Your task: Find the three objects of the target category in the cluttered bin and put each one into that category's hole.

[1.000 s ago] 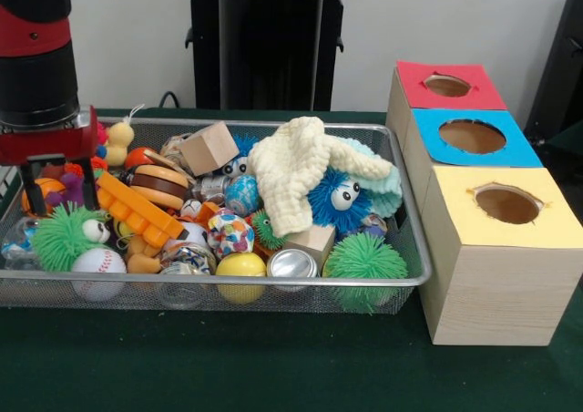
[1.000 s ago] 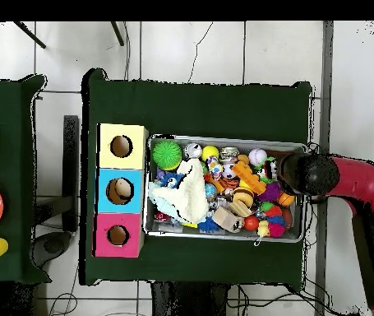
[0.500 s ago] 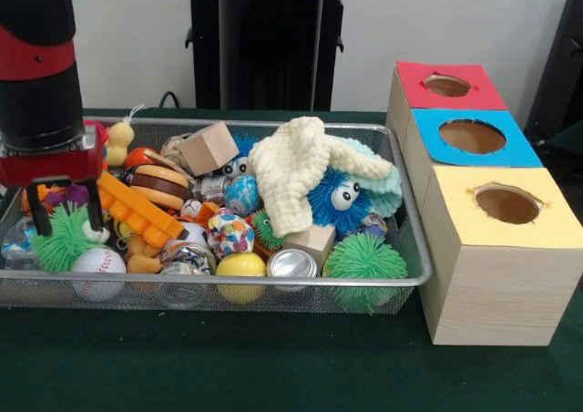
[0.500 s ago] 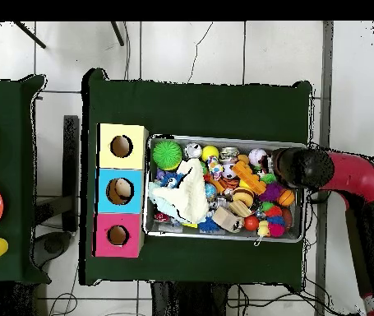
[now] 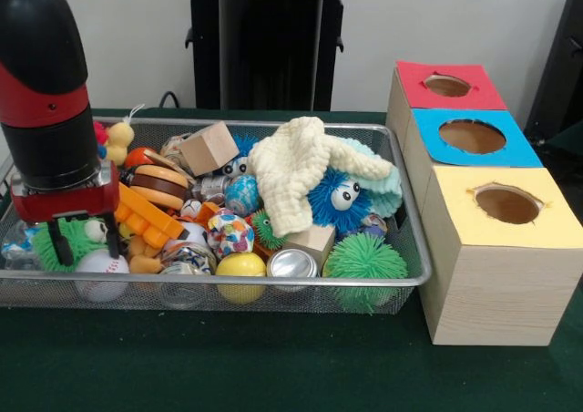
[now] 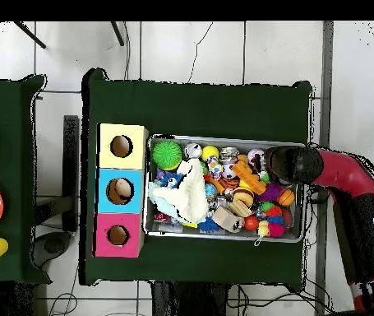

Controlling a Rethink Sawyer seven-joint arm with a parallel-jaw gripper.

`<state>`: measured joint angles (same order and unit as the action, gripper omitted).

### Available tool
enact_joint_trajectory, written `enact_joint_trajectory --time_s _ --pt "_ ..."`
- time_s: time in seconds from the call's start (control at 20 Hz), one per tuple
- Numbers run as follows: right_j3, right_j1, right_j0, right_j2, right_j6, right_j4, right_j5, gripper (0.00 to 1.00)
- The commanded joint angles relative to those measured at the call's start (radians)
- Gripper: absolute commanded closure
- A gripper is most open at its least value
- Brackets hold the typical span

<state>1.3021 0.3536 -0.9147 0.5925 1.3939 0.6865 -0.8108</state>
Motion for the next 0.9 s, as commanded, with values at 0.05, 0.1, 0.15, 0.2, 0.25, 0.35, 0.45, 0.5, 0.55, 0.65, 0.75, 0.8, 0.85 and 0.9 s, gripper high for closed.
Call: enact_joint_trajectory --time_s 0.05,0.1,0.15,0.2,0.25,0.35,0.45,0.5,0.55,0.65,0.75,0.8,0.85,0.9 --pt "-0.063 -0.061 0.009 -0.034 -0.224 0.091 -0.019 0.00" --pt "-0.061 -0.057 0.009 -0.035 -0.223 0.091 -0.018 0.00" --pt "-0.057 -0.055 0.007 -0.037 -0.222 0.093 -0.015 0.00" --pt "-0.054 -0.053 0.006 -0.039 -0.221 0.094 -0.012 0.00" --pt "-0.052 -0.054 0.005 -0.041 -0.220 0.096 -0.008 0.00" --pt "-0.051 -0.058 0.003 -0.042 -0.221 0.098 -0.005 0.00" --pt "-0.055 -0.060 0.005 -0.041 -0.226 0.098 -0.008 0.00" --pt "-0.052 -0.058 0.003 -0.041 -0.227 0.098 -0.008 0.00" --pt "-0.049 -0.053 0.002 -0.041 -0.228 0.097 -0.011 0.00" --pt "-0.039 -0.041 -0.001 -0.043 -0.232 0.094 -0.020 0.00" --pt "-0.026 -0.023 -0.007 -0.044 -0.240 0.090 -0.032 0.00" --pt "-0.023 -0.015 -0.012 -0.044 -0.251 0.089 -0.040 0.00" --pt "-0.020 -0.006 -0.016 -0.043 -0.261 0.088 -0.049 0.00" --pt "-0.017 -0.003 -0.023 -0.042 -0.271 0.088 -0.050 0.00"
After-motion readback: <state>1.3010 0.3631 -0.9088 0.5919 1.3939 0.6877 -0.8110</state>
